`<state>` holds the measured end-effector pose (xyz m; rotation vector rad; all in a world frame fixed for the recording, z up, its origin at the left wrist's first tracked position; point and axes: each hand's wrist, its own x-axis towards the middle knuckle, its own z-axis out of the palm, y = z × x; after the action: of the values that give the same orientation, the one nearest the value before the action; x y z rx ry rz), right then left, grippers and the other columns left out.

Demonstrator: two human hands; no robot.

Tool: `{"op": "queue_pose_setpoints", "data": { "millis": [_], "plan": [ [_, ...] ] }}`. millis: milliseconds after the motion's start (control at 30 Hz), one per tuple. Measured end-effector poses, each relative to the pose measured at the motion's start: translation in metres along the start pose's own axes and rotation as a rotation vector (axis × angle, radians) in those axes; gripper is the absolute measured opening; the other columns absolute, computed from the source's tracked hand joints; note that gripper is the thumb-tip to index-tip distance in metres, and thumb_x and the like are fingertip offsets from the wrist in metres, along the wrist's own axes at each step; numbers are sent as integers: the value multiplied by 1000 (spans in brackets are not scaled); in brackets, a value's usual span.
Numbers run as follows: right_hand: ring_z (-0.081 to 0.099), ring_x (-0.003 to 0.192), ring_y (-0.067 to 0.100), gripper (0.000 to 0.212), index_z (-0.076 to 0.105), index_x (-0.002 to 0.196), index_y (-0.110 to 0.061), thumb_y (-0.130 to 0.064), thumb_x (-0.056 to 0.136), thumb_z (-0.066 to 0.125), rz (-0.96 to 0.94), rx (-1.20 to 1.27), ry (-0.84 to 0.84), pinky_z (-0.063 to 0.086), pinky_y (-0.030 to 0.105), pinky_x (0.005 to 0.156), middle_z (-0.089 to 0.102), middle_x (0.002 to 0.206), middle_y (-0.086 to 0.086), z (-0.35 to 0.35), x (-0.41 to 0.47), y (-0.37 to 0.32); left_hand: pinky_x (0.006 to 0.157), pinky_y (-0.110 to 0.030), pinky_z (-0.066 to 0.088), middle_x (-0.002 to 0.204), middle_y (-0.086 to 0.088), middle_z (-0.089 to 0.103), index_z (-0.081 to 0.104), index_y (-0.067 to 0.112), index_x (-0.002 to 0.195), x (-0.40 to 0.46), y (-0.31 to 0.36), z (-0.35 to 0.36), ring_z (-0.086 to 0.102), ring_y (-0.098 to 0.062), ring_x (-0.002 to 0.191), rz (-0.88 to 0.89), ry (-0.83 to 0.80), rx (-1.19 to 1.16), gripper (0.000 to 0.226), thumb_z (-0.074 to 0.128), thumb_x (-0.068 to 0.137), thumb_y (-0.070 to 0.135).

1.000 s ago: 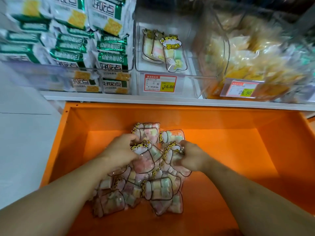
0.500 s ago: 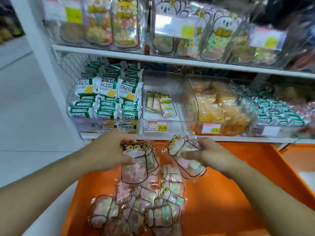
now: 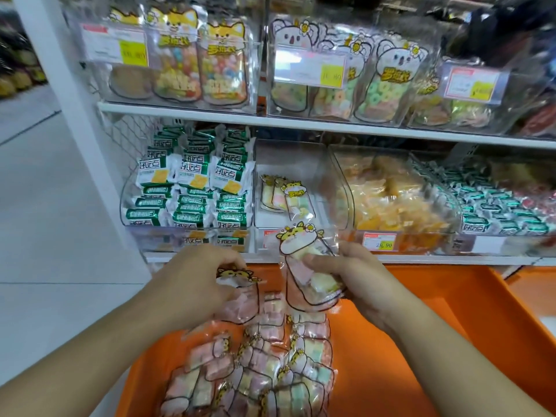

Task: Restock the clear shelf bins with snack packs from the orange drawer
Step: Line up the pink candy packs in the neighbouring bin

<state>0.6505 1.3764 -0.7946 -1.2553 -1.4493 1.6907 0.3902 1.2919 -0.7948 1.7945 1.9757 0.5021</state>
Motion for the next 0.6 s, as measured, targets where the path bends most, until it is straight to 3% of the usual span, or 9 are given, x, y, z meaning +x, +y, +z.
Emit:
{"op": "queue_pose_setpoints", "data": {
  "millis": [167,233,333,433,533,600],
  "plan": [
    [76,95,23,33,76,116,-2,-13,85,77,-26,192,-51,57,25,73,80,109,13,2,11,-7,74,-3,38,102,35,57,62,48,100,12,9,-7,52,24,89,-37,94,-284,40,92,76,37],
    [74,94,30,34,75,113,6,-13,84,74,-51,268,-88,59,29,76,77,111,23,2,14,-10,82,-12,42,110,33,58,66,45,110,17,10,-8,52,20,97,-129,114,-465,51,95,68,43],
    [74,90,28,31,77,106,5,-14,82,74,-63,333,-111,59,31,76,76,108,22,3,16,-9,93,-32,53,111,17,66,68,48,106,21,11,-8,63,0,104,-261,153,-730,63,99,51,54],
    [75,97,28,39,77,112,3,-13,77,81,-31,375,-109,60,33,83,76,114,21,8,16,-5,102,-48,56,120,-3,74,73,22,122,20,14,-3,72,-21,109,-314,154,-966,91,103,43,58],
    [71,116,35,75,63,133,5,-15,67,93,42,428,-99,52,45,105,73,124,22,13,14,0,99,-44,57,106,-15,75,72,-7,108,14,19,3,73,-26,99,-253,84,-1213,70,94,57,34],
    [69,119,39,72,65,131,5,-19,67,90,43,440,-93,50,47,105,73,125,24,16,12,1,105,-41,52,109,-16,77,76,-5,106,6,26,4,74,-27,104,-214,-1,-1224,52,87,63,23]
  ]
}}
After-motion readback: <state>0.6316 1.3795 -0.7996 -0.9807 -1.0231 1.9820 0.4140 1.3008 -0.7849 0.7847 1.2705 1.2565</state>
